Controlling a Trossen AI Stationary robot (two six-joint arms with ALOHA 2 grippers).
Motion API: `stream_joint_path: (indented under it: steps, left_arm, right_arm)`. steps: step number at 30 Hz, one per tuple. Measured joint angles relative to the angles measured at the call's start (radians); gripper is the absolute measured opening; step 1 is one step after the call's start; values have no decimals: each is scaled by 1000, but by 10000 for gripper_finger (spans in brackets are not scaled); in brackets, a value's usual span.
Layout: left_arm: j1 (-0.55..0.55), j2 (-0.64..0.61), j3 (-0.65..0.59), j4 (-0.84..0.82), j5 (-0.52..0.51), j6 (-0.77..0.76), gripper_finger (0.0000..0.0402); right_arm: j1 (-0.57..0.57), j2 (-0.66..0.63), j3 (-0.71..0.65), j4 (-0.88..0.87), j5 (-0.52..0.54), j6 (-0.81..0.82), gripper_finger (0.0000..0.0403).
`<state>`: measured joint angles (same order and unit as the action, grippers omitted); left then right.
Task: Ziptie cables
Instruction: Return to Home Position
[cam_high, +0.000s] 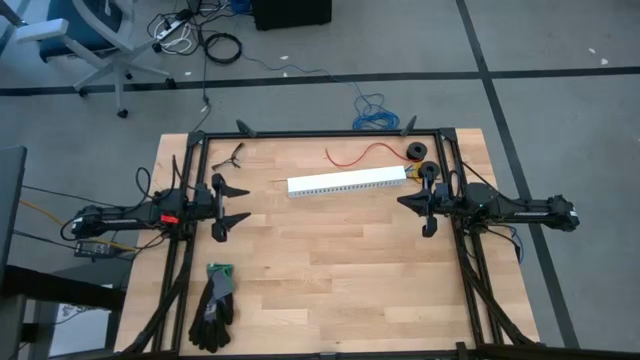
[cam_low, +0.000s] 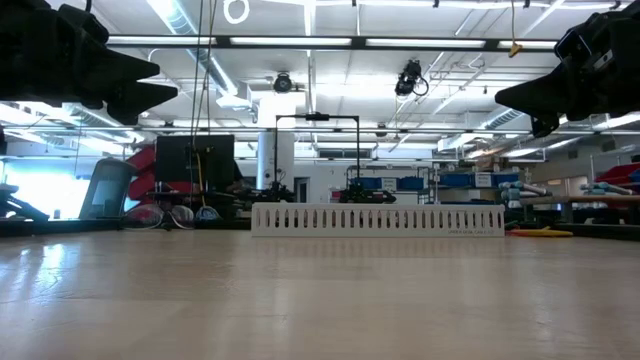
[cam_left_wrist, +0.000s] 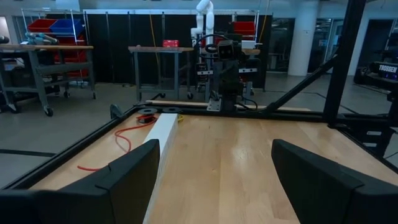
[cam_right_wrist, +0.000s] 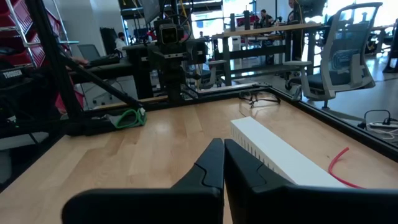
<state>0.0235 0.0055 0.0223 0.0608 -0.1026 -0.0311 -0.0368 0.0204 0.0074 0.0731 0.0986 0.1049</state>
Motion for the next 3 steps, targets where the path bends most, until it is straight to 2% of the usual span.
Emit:
stream_joint_path:
  steps: [3]
  left_arm:
    - [0, 0, 0, 0, 0, 0, 321]
  right_arm:
    - [0, 0, 0, 0, 0, 0, 2]
